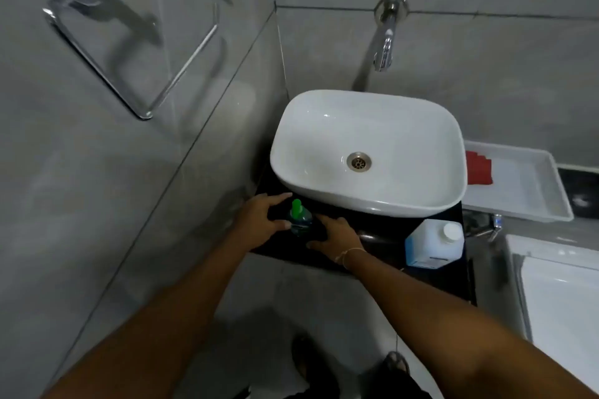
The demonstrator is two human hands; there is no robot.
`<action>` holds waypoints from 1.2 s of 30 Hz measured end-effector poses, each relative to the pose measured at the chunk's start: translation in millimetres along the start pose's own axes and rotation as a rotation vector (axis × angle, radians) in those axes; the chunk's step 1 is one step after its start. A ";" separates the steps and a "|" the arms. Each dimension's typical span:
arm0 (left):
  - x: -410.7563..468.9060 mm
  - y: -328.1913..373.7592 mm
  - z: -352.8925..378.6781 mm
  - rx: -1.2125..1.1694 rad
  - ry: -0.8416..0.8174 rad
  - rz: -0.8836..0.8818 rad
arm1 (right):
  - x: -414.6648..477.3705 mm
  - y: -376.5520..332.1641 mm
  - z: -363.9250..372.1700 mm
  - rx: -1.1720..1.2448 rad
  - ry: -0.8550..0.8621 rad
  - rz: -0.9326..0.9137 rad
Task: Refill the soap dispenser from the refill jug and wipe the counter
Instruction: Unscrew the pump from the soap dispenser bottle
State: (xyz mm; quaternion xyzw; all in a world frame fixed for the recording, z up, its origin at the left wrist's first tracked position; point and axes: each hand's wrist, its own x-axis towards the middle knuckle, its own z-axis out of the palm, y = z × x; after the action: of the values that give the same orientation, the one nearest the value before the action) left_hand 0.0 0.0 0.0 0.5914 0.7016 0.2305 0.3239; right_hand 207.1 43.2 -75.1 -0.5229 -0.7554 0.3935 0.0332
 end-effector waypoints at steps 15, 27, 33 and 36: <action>16.0 7.9 37.3 -0.052 0.188 0.008 | 34.3 -5.6 16.7 0.133 0.090 -0.025; 11.5 15.1 58.2 -0.014 0.374 0.048 | 34.9 2.3 17.0 0.118 0.147 -0.015; 11.3 10.3 57.3 -0.049 0.288 0.042 | 36.6 5.5 17.8 0.081 0.105 -0.037; 4.1 11.6 73.2 -0.030 0.420 0.040 | 34.7 5.3 23.0 0.082 0.160 -0.030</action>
State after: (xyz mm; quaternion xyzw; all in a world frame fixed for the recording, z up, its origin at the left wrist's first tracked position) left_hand 60.8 1.9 -42.6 0.5391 0.7385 0.3653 0.1746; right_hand 184.8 59.4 -106.8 -0.5395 -0.7414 0.3805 0.1204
